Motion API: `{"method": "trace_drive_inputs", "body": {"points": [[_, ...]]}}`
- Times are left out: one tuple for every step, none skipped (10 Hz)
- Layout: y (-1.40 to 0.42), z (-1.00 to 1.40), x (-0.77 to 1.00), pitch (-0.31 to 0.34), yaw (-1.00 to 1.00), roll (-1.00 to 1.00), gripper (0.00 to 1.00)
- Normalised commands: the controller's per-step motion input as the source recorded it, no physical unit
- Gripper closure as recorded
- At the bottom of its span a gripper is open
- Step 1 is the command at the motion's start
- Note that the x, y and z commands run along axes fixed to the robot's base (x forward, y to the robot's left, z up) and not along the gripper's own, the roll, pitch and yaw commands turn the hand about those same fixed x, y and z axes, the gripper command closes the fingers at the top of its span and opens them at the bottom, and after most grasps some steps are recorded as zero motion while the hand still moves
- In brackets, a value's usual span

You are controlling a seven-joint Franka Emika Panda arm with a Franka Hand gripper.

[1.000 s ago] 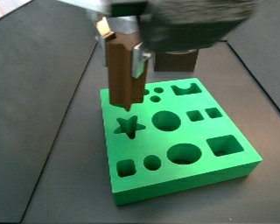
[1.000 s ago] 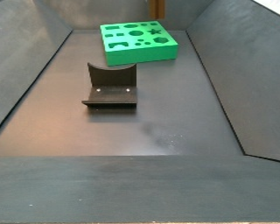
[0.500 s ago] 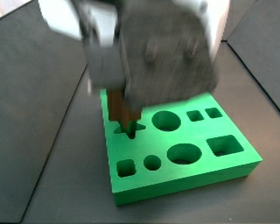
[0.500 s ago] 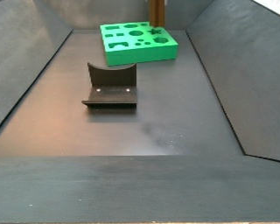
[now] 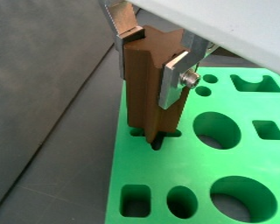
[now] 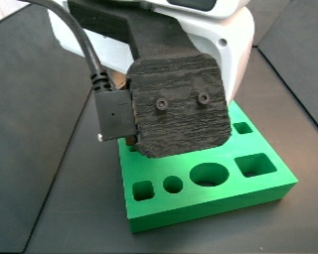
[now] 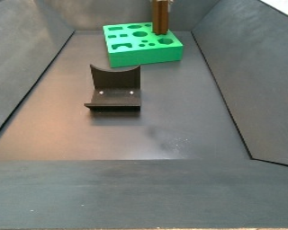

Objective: Pick up the star object. Move up. Place the star object on the fixture. Regrasp the star object. Move to above the board. Insert the star object.
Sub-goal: Insert the star object.

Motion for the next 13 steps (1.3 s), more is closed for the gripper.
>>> {"method": "trace_drive_inputs", "body": {"points": [[-0.1,-0.21,0.29,0.0,-0.06,0.03,1.0],[0.0,-0.2,0.13,0.0,-0.07,0.01,1.0],[0.0,-0.26,0.0,-0.029,-0.11,0.01,1.0],[0.0,-0.38,0.0,-0.081,-0.17,0.03,1.0],[0.0,-0.5,-0.03,-0.081,-0.23,0.08,1.0],[0.0,-0.59,0.0,-0.123,-0.26,0.0,1.0],[0.0,-0.6,0.0,-0.133,-0.15,0.0,1.0],[0.0,-0.57,0.0,-0.137,0.0,-0.09,1.0],[0.0,-0.55,0.0,-0.1,0.23,-0.11,1.0],[0.0,-0.47,0.04,-0.056,0.45,-0.15,1.0],[0.0,-0.44,0.03,-0.051,0.46,-0.18,1.0],[0.0,-0.35,0.0,-0.03,0.38,-0.17,1.0],[-0.02,-0.02,0.13,0.0,0.0,-0.02,1.0]]}}
